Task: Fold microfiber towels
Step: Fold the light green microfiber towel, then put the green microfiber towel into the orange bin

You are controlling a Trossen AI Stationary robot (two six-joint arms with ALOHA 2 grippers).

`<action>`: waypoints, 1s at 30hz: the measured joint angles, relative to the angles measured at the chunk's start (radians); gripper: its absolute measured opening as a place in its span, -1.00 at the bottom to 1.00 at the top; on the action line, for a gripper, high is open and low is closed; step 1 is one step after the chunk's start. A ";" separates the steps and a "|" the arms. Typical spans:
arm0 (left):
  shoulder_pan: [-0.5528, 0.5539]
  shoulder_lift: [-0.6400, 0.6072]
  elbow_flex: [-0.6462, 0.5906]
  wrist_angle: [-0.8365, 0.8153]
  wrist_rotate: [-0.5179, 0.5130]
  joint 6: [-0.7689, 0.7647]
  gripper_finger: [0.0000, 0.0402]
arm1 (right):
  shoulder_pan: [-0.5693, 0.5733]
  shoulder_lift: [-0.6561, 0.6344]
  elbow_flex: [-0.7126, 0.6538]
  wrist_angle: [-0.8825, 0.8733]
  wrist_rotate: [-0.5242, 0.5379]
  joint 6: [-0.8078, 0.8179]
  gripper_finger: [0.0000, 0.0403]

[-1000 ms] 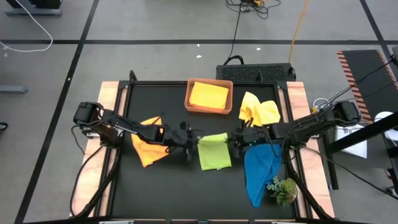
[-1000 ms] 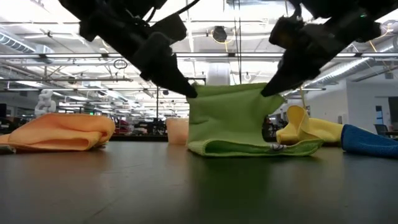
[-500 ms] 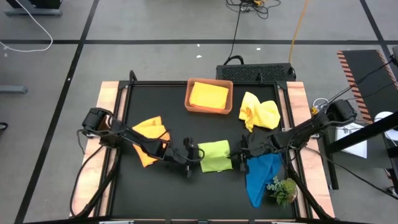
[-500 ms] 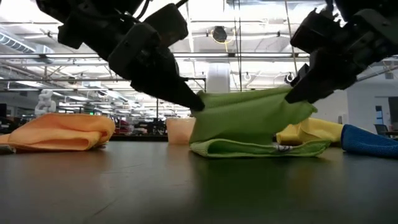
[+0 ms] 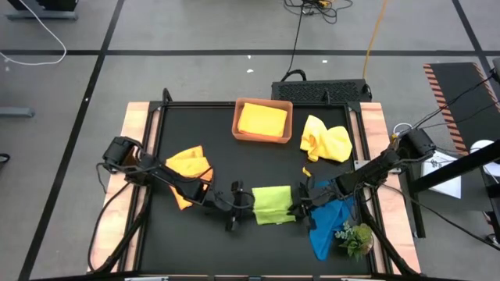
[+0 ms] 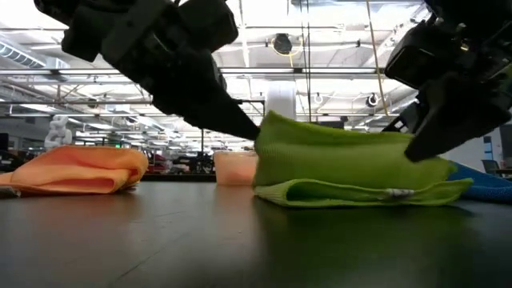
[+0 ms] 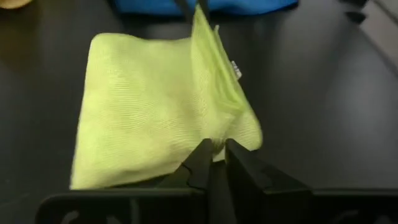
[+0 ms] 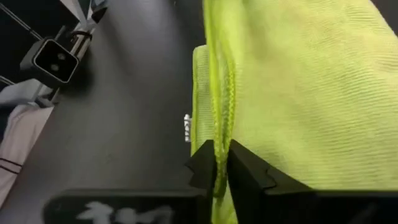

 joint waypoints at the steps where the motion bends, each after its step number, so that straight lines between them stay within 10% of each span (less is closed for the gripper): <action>1: -0.003 0.000 0.000 0.015 0.001 -0.002 -0.69 | -0.001 0.000 0.000 0.000 0.000 0.005 -0.79; 17: 0.063 0.000 0.000 0.087 -0.055 -0.117 -0.32 | -0.077 -0.230 0.001 -0.211 0.116 0.038 -0.16; 30: 0.244 0.120 0.002 0.114 0.196 -0.316 -0.29 | -0.303 -0.015 -0.006 -0.175 -0.046 0.102 -0.10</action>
